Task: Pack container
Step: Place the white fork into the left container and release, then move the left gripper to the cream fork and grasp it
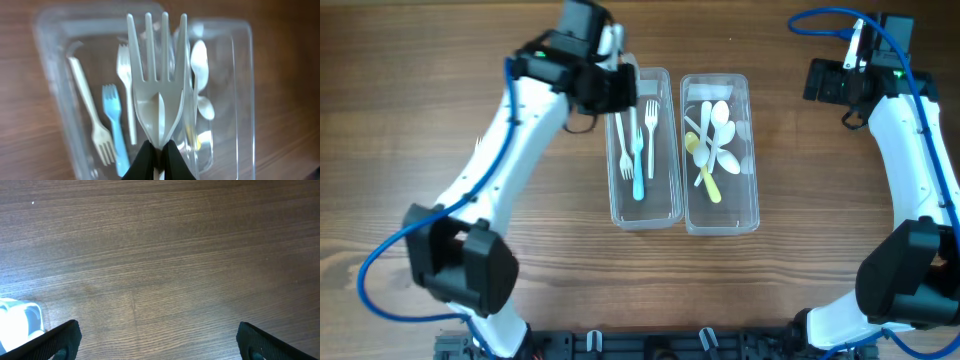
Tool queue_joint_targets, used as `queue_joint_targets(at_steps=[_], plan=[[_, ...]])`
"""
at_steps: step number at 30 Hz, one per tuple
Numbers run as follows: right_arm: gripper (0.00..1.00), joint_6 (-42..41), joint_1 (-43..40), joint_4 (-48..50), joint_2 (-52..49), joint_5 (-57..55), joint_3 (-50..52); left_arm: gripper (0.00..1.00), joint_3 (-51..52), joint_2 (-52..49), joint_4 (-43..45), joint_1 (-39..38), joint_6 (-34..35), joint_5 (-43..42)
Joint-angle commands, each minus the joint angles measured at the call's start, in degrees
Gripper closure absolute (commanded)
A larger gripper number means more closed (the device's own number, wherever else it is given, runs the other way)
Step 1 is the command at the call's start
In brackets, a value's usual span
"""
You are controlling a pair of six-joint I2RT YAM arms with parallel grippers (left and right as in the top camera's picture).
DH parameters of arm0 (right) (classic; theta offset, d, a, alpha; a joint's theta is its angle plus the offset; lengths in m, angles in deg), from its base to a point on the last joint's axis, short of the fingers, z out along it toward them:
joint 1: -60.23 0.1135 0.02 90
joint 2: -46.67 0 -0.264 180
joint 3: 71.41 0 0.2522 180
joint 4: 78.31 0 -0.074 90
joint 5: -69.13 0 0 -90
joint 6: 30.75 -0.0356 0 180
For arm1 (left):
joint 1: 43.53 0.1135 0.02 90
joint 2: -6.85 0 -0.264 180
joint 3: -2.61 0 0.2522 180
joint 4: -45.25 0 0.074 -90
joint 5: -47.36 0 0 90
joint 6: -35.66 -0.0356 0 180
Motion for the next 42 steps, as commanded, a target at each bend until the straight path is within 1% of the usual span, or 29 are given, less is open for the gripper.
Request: queue_joint_targets(at_steps=[1,7,9,10,11,12,16,21,23,25,26,27,29,32,33,36,37,39,42], plan=[[0.00,-0.6,0.2,0.2,1.3,-0.8,-1.0,0.96,0.0,-3.0,-0.9,-2.1,1.0,0.6],[0.00,-0.6,0.2,0.2,1.3,-0.8,-1.0,0.96,0.0,-4.8,-1.2,-2.6,1.0,0.6],[0.00,-0.6,0.2,0.2,1.3,-0.8,-1.0,0.93,0.0,-4.9,-1.4,-2.6,1.0,0.6],[0.00,-0.6,0.2,0.1,1.3,-0.8,-1.0,0.85,0.0,-4.9,-1.4,-2.6,1.0,0.6],[0.00,-0.6,0.2,0.2,1.3,-0.8,-1.0,0.69,0.0,-4.9,-1.4,-2.6,1.0,0.6],[0.00,-0.6,0.2,0.2,1.3,-0.8,-1.0,0.61,0.0,-4.9,-1.3,-2.6,1.0,0.6],[0.00,-0.6,0.2,0.2,1.3,-0.8,-1.0,0.53,0.0,-4.9,-1.2,-2.6,1.0,0.6],[0.00,-0.6,0.2,0.2,1.3,-0.8,-1.0,0.52,0.0,-4.2,-1.2,-1.5,0.7,1.3],[0.00,-0.6,0.2,0.2,1.3,-0.8,-1.0,0.52,0.0,-3.0,-1.4,0.4,0.7,3.3],[0.00,-0.6,0.2,0.2,1.3,-0.8,-1.0,0.49,0.0,-0.9,-2.3,3.3,0.6,6.6],[0.00,-0.6,0.2,0.2,1.3,-0.8,-1.0,0.45,0.0,-0.1,-2.9,4.5,-0.2,7.8],[0.00,-0.6,0.2,0.2,1.3,-0.8,-1.0,0.38,0.0,1.8,-4.7,7.4,-3.1,10.0],[0.00,-0.6,0.2,0.2,1.3,-0.8,-1.0,0.32,0.0,4.2,-7.5,11.5,-5.6,13.8],[0.00,-0.7,0.2,0.2,1.3,-0.8,-1.0,0.21,0.0,7.2,-11.9,17.8,-7.1,17.9],[0.00,-0.6,0.2,0.1,1.3,-0.8,-1.0,0.19,0.0,8.0,-13.3,19.9,-7.3,18.8],[0.00,-0.6,0.2,0.2,1.3,-0.8,-1.0,0.21,0.0,8.9,-16.9,25.5,-10.2,18.9],[0.00,-0.6,0.2,0.2,1.3,-0.8,-1.0,0.24,0.0,8.9,-17.8,27.0,-11.0,18.8],[0.00,-0.6,0.2,0.2,1.3,-0.8,-1.0,0.36,0.0,8.5,-19.3,29.6,-13.2,18.9],[0.00,-0.6,0.2,0.2,1.3,-0.8,-1.0,0.40,0.0,7.6,-19.8,31.8,-17.0,18.9]])
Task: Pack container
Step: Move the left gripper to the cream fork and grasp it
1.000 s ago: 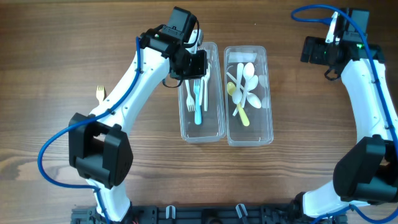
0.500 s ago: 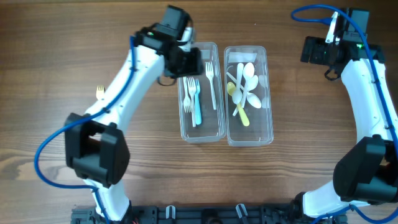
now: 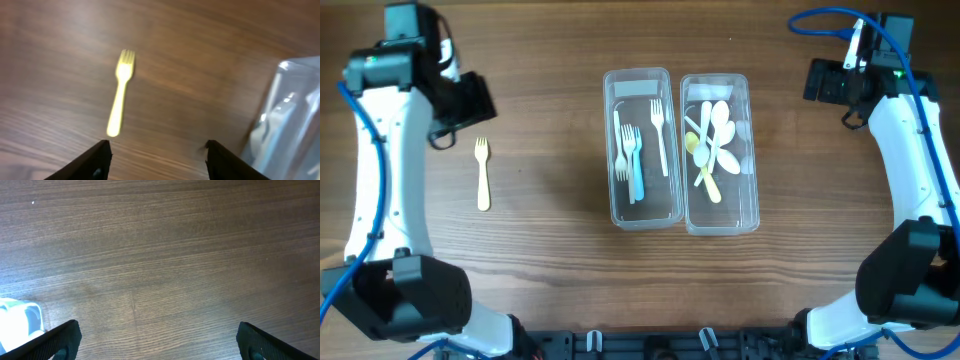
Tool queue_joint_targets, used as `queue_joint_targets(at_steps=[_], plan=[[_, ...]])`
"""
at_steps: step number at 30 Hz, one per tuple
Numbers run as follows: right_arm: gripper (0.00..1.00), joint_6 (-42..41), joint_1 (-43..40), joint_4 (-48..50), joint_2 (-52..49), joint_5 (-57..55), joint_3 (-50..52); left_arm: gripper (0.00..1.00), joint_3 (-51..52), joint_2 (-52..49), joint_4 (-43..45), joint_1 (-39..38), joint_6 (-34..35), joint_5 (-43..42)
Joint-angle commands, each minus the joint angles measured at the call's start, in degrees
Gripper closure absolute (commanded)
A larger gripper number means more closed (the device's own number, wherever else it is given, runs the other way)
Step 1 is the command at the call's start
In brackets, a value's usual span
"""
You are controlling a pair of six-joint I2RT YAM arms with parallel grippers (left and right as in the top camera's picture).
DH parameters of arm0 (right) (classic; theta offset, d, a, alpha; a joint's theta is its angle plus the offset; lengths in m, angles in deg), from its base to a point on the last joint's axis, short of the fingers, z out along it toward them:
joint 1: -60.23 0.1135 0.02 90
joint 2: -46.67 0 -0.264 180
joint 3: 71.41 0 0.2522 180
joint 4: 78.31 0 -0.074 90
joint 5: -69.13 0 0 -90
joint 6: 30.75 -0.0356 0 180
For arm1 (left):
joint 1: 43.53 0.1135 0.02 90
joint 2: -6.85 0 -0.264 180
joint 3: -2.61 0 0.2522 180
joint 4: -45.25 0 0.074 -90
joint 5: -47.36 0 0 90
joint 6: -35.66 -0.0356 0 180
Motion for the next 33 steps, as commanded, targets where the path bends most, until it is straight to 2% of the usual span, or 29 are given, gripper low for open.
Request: queue_joint_targets(at_steps=[1,3,8,22,29,33], plan=[[0.00,-0.6,0.2,0.2,1.3,-0.8,-1.0,0.41,0.1,-1.3,-0.5,2.3,-7.7,0.9],[0.00,-0.6,0.2,0.2,1.3,-0.8,-1.0,0.45,0.2,-1.9,-0.5,2.6,-9.8,1.0],[0.00,-0.6,0.2,0.2,1.3,-0.8,-1.0,0.46,3.3,-3.4,1.0,2.6,-10.0,4.6],[0.00,-0.6,0.2,0.2,1.3,-0.8,-1.0,0.46,24.0,-6.7,20.6,2.6,-12.5,5.2],[0.00,-0.6,0.2,0.2,1.3,-0.8,-1.0,0.47,28.1,-6.7,25.3,3.4,-12.6,5.1],[0.00,-0.6,0.2,0.2,1.3,-0.8,-1.0,0.44,30.1,-6.8,28.7,6.1,-12.6,1.2]])
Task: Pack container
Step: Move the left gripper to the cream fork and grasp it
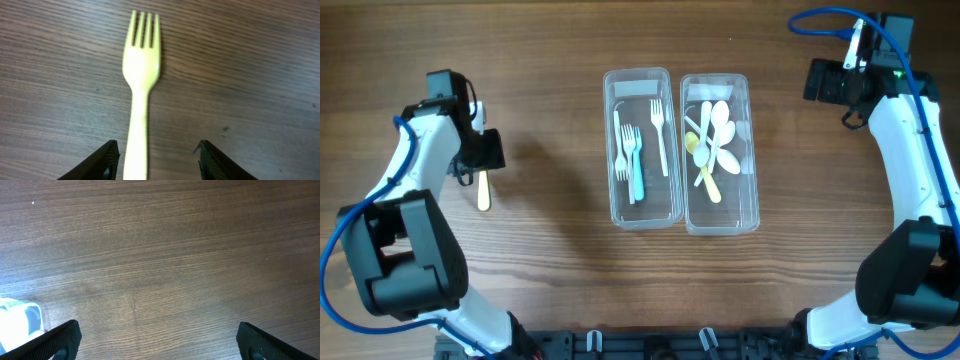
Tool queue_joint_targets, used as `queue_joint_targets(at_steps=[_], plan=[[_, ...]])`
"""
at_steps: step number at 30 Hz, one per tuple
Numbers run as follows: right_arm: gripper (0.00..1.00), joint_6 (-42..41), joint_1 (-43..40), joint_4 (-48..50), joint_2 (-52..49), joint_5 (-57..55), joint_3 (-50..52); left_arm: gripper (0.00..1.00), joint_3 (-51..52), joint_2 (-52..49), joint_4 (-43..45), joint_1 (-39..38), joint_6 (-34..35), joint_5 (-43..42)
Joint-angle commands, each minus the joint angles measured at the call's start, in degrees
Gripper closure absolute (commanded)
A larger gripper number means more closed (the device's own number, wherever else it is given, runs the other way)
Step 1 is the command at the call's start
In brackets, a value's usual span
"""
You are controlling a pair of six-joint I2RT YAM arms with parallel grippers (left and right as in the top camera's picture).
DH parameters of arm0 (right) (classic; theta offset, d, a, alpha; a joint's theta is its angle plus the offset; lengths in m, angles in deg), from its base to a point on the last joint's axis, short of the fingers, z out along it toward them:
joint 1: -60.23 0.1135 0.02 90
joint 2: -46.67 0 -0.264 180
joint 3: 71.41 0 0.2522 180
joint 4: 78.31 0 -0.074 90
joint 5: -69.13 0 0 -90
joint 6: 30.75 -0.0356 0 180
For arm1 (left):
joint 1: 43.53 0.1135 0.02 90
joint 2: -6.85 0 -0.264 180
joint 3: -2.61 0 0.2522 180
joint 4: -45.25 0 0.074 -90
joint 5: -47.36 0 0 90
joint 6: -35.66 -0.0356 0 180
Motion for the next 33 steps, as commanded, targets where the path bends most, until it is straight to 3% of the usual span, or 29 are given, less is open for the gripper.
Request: queue_joint_targets(at_steps=[1,8,33], plan=[[0.00,-0.6,0.2,0.2,1.3,-0.8,-1.0,0.43,2.4,-0.5,2.9,3.6,-1.5,-4.4],[0.00,-0.6,0.2,0.2,1.3,-0.8,-1.0,0.41,3.5,-1.9,6.1,8.5,-6.4,-8.3],[0.00,-0.6,0.2,0.2,1.3,-0.8,-1.0,0.50,3.5,-7.0,8.4,6.6,-6.0,-10.2]])
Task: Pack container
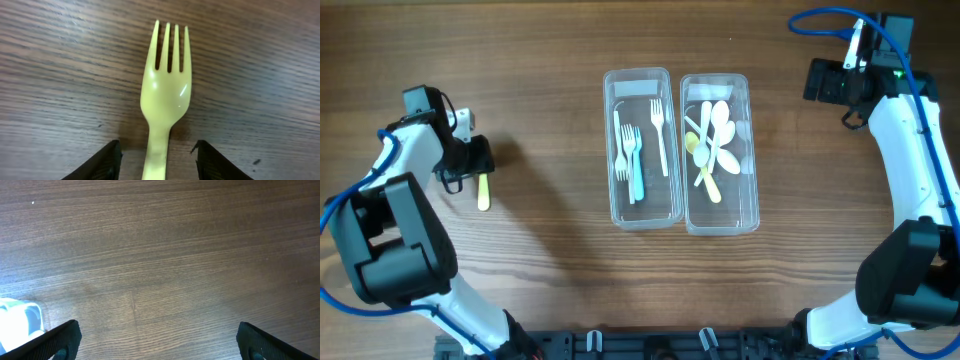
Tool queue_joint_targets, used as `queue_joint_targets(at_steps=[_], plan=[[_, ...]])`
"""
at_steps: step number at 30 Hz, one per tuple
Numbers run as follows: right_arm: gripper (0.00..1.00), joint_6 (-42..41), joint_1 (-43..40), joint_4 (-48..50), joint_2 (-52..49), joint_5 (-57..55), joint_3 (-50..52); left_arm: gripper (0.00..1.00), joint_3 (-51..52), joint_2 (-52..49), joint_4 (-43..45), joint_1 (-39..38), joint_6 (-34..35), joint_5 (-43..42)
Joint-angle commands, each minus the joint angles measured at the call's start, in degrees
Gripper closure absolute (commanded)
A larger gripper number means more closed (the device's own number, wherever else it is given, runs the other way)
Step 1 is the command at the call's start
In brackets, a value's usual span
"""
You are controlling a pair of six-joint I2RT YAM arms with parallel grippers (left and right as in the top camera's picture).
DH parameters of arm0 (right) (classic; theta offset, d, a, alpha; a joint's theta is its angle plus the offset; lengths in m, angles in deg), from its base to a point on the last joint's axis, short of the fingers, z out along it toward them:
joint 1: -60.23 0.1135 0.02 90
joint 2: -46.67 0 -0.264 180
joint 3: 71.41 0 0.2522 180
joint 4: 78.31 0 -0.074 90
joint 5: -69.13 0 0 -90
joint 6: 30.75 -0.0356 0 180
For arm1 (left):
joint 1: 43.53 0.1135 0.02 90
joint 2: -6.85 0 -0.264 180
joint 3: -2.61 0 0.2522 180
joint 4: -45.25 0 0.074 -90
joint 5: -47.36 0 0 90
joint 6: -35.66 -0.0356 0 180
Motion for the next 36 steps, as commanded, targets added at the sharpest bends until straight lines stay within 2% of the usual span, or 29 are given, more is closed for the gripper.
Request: queue_joint_targets(at_steps=[1,4,5,6,8,11,28,29,30,34,36], plan=[[0.00,-0.6,0.2,0.2,1.3,-0.8,-1.0,0.50,0.5,-3.2,0.2,-0.1,-1.0,-1.0],[0.00,-0.6,0.2,0.2,1.3,-0.8,-1.0,0.51,0.5,-4.5,0.2,-0.1,-1.0,-1.0],[0.00,-0.6,0.2,0.2,1.3,-0.8,-1.0,0.55,0.5,-4.7,0.2,-0.1,-1.0,-1.0],[0.00,-0.6,0.2,0.2,1.3,-0.8,-1.0,0.60,0.5,-4.8,0.2,-0.1,-1.0,-1.0],[0.00,-0.6,0.2,0.2,1.3,-0.8,-1.0,0.85,0.5,-4.8,0.2,-0.1,-0.9,-1.0],[0.00,-0.6,0.2,0.2,1.3,-0.8,-1.0,0.96,0.5,-4.8,-0.1,-0.1,-0.9,-1.0],[0.01,-0.6,0.2,0.2,1.3,-0.8,-1.0,0.96,-5.9,-2.7,-2.3,-0.1,-0.7,1.4],[0.00,-0.6,0.2,0.2,1.3,-0.8,-1.0,0.86,-5.9,-2.7,-2.3,-0.1,-0.7,1.4],[0.00,-0.6,0.2,0.2,1.3,-0.8,-1.0,0.66,-6.0,-2.7,-2.3,-0.1,-0.7,1.4],[0.00,-0.6,0.2,0.2,1.3,-0.8,-1.0,0.62,-9.0,-1.7,-3.6,-0.3,-0.7,1.0],[0.00,-0.6,0.2,0.2,1.3,-0.8,-1.0,0.65,-11.5,-0.8,-5.2,-0.8,-0.7,-0.1]])
